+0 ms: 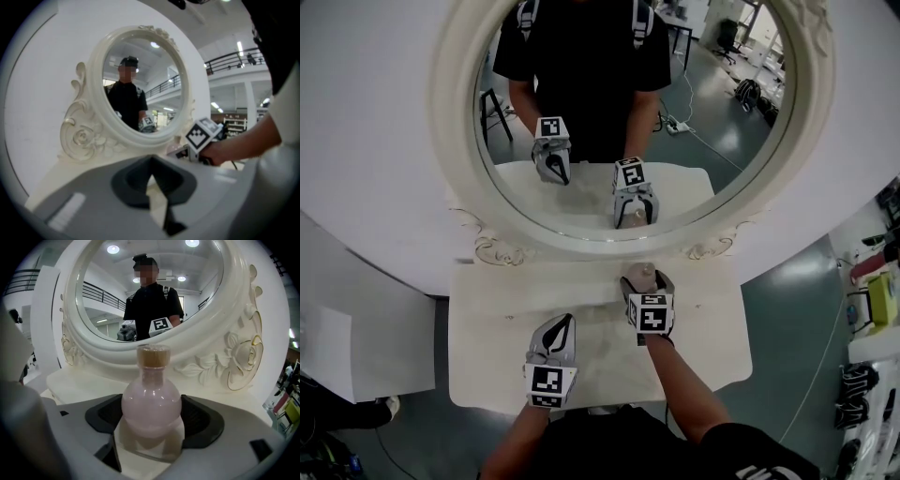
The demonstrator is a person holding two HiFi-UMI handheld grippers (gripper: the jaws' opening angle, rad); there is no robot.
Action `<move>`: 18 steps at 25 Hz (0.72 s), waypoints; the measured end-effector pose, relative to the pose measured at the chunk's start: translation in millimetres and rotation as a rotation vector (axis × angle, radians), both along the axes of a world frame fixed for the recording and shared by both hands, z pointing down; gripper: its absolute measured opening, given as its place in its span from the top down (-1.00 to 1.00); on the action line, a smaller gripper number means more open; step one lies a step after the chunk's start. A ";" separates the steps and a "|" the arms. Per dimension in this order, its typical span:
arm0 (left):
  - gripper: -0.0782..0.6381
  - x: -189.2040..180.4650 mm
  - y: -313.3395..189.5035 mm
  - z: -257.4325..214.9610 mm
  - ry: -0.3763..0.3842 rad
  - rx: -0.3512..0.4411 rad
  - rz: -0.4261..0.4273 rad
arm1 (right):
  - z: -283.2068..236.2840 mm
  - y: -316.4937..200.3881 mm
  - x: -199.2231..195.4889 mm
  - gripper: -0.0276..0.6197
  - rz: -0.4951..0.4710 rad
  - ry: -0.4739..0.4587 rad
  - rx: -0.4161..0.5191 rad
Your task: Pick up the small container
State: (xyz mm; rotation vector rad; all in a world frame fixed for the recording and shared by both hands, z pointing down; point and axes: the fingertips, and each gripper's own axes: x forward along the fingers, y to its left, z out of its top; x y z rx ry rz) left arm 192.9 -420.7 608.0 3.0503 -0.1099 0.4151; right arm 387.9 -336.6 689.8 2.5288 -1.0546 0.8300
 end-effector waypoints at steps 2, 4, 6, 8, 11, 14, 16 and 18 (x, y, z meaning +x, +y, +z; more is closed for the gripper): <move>0.76 -1.9 -2.9 -0.1 0.001 -0.005 -0.005 | -0.1 -2.0 2.7 -0.12 0.006 -0.010 0.012; 0.76 -3.4 -4.9 0.6 0.001 -0.010 -0.010 | 0.5 -4.5 5.2 -0.13 0.000 -0.030 0.025; 0.76 -4.5 -5.3 1.5 0.002 -0.016 -0.011 | 1.6 -5.9 6.2 -0.13 -0.010 -0.048 0.028; 0.76 -5.3 -4.9 2.0 0.002 -0.022 -0.008 | 1.5 -6.0 6.3 -0.13 -0.016 -0.050 0.029; 0.76 -6.0 -3.5 1.4 0.004 -0.022 -0.004 | 1.0 -5.0 6.3 -0.16 -0.018 -0.042 0.030; 0.76 -7.8 -2.3 0.7 0.006 -0.022 -0.006 | 1.0 -3.4 4.2 -0.16 -0.033 -0.030 0.029; 0.76 -9.7 -2.9 0.6 0.002 -0.015 -0.005 | -0.4 -5.1 1.7 -0.16 -0.049 -0.019 0.033; 0.76 -11.7 -3.2 0.8 -0.003 -0.005 -0.002 | -4.1 -7.0 -1.7 -0.16 -0.061 -0.012 0.051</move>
